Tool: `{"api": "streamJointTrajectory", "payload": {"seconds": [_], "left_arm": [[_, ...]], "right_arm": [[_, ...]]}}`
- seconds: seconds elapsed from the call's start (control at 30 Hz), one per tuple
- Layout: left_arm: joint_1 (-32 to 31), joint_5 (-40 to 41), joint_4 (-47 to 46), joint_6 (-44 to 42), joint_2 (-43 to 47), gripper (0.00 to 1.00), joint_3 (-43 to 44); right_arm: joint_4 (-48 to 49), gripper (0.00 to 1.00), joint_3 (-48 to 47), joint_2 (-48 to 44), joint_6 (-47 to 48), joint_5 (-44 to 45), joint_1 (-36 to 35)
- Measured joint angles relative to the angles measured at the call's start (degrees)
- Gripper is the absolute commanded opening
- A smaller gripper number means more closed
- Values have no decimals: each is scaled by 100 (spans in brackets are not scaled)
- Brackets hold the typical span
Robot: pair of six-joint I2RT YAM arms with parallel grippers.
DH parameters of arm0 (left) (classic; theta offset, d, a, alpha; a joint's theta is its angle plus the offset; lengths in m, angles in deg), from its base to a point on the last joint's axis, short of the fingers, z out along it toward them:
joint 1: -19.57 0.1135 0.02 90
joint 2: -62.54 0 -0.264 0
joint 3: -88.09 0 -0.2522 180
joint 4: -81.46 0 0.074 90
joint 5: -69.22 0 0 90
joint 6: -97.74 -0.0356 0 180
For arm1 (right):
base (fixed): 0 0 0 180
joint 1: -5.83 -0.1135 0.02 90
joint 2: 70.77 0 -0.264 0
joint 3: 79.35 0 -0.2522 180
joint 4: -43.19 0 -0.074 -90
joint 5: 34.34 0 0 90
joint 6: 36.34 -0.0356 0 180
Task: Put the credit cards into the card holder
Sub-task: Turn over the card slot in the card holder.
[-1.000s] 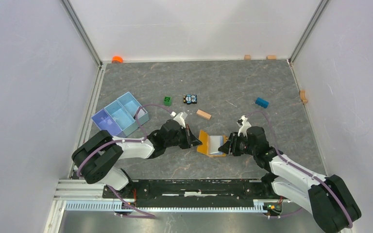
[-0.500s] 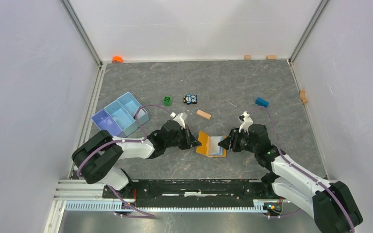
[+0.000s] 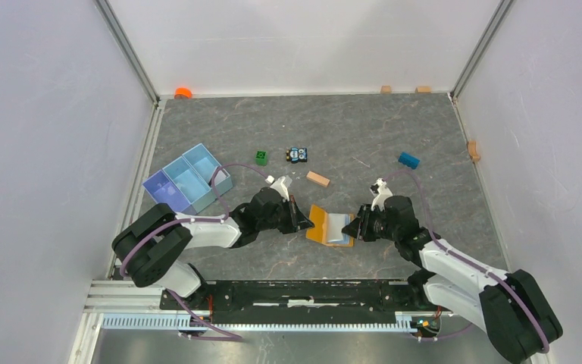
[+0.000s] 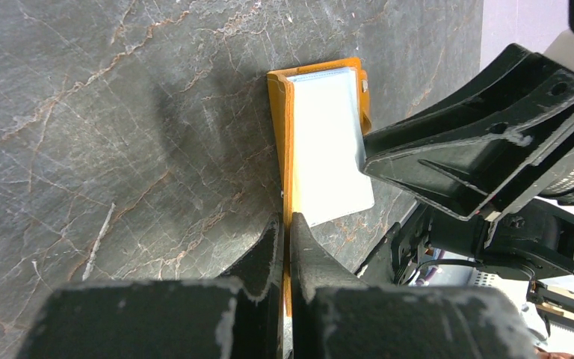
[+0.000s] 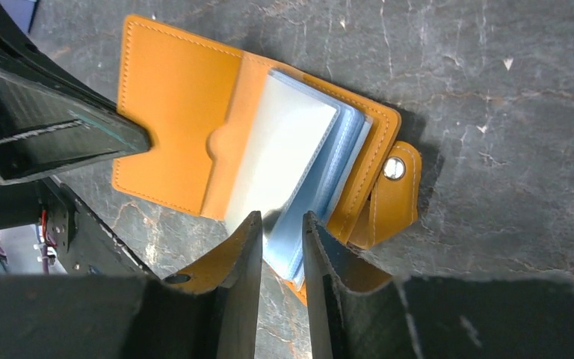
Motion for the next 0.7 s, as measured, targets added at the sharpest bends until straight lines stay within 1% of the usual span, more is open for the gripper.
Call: {"api": "streamJointTrajectory", "payload": {"seconds": [0.53,0.7], "left_arm": [[0,0,20,-2,-9,2,0],[7,28,33,-7,-68,2,0]], "right_arm": [[267,33,195,306,-109,107,0],[562,35,210,516,-212,37,0]]}}
